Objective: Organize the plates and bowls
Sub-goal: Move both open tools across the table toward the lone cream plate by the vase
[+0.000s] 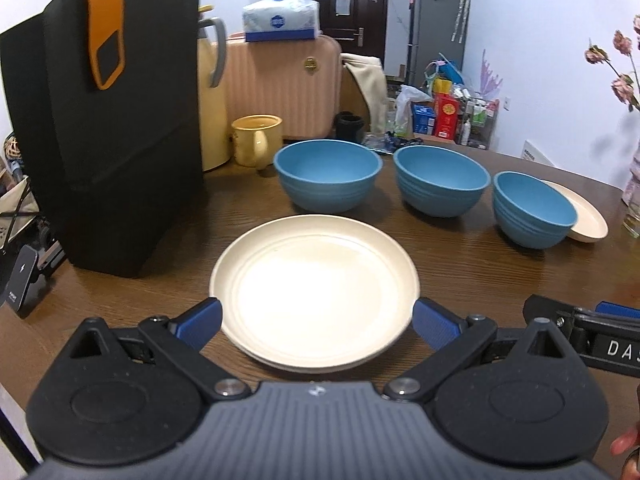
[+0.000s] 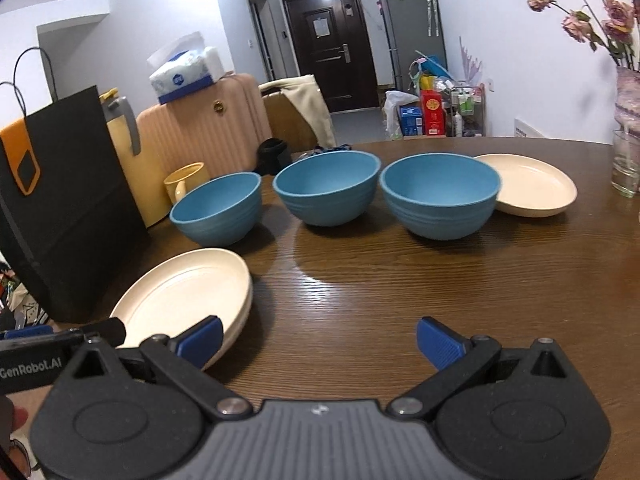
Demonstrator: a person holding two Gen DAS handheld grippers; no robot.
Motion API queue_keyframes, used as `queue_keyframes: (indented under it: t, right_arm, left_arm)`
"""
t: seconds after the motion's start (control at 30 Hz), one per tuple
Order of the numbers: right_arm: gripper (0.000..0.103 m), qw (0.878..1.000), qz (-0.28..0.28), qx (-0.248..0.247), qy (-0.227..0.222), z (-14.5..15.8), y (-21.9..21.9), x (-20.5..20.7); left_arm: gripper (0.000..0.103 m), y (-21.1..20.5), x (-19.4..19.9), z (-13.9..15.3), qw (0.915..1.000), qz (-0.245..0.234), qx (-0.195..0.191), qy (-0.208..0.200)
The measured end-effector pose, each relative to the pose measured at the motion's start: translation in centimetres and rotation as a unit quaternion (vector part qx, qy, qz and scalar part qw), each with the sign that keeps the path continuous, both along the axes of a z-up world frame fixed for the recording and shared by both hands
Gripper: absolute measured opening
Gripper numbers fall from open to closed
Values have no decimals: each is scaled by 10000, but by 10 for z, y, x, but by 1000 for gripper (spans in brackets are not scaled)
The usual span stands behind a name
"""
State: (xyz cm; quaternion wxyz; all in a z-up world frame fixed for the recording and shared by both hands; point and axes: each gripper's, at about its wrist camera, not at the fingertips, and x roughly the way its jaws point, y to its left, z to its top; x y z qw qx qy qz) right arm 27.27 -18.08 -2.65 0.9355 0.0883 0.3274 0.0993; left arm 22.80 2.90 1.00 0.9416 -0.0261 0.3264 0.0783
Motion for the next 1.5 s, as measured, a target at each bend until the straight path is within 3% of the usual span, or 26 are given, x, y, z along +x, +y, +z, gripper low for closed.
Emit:
queue_keyframes:
  t: [0.87, 1.5]
  right_arm:
    - [103, 9954, -942, 57, -160, 1, -145, -7]
    - [103, 9872, -1591, -65, -117, -18, -257, 48]
  left_arm:
    - [103, -141, 23, 1, 9945, -1040, 24, -81]
    - [103, -249, 90, -25, 9885, -1473, -293, 163]
